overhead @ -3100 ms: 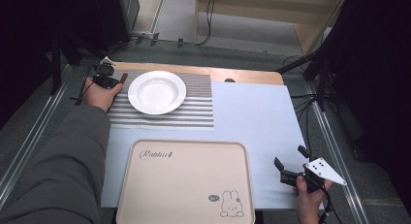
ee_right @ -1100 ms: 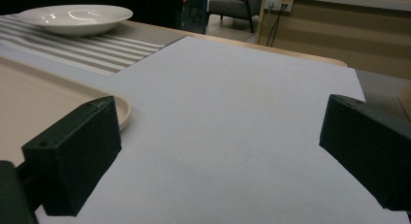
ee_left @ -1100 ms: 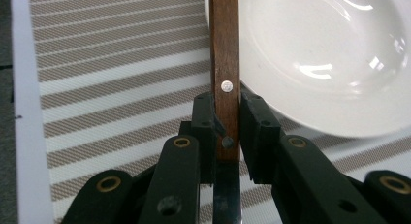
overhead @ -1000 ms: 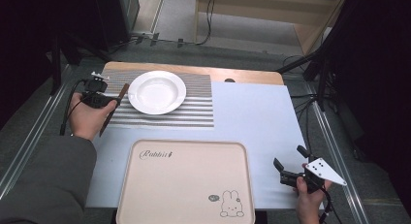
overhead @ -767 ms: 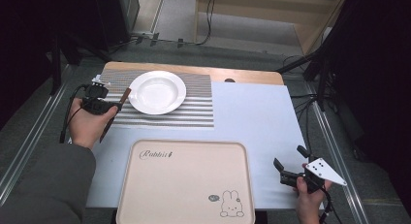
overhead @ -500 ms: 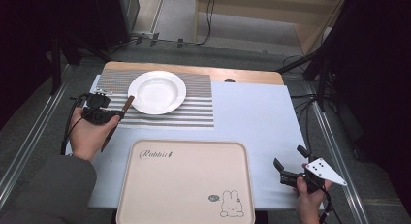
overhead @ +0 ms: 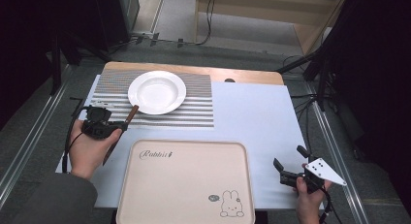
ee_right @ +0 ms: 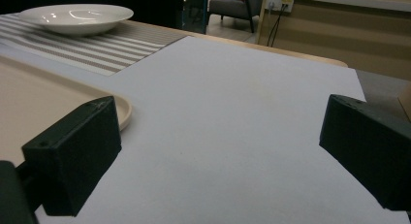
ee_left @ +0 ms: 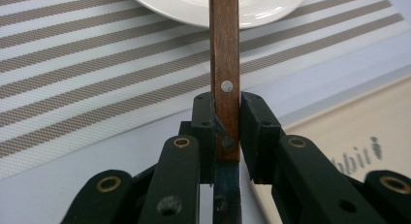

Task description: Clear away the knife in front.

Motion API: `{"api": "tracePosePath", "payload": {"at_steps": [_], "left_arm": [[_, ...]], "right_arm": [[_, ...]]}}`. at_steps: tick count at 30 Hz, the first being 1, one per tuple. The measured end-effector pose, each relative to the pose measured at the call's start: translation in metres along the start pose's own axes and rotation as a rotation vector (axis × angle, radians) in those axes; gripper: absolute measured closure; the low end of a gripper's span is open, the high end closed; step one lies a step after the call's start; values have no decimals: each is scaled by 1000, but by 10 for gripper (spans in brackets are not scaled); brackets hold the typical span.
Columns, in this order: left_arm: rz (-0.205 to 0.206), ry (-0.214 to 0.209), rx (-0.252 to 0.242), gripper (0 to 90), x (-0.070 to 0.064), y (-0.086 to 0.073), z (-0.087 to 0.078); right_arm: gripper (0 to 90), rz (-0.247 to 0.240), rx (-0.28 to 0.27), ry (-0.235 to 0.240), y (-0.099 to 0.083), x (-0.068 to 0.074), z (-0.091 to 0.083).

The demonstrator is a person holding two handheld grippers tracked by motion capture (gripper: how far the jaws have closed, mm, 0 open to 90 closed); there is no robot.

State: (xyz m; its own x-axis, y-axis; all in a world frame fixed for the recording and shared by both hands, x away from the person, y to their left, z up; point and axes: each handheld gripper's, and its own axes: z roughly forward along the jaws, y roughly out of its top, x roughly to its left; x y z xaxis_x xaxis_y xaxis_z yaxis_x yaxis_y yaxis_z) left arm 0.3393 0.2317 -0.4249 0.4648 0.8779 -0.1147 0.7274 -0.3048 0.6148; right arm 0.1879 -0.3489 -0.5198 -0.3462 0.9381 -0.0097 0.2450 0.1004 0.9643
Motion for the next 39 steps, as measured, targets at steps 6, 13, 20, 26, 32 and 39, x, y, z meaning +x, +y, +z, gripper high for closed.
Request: {"api": "tracePosePath", "payload": {"at_steps": [6,13,20,26,32,39], "left_arm": [[-1,-24,-30,764,-13,-10,-11],[8,-63,-39,764,-32,-22,-16],[6,-80,-51,764,-47,-34,-21],[7,-101,-53,764,-59,-43,-21],[0,-124,-32,764,-67,-58,-15],[-21,-150,-21,763,-72,-74,-11]], "right_arm": [[0,-2,1,0,0,0,0],[0,-2,1,-1,0,0,0],[0,-3,1,-1,0,0,0],[0,-5,2,-1,0,0,0],[0,-5,1,-1,0,0,0],[0,-7,3,-2,0,1,0]]}}
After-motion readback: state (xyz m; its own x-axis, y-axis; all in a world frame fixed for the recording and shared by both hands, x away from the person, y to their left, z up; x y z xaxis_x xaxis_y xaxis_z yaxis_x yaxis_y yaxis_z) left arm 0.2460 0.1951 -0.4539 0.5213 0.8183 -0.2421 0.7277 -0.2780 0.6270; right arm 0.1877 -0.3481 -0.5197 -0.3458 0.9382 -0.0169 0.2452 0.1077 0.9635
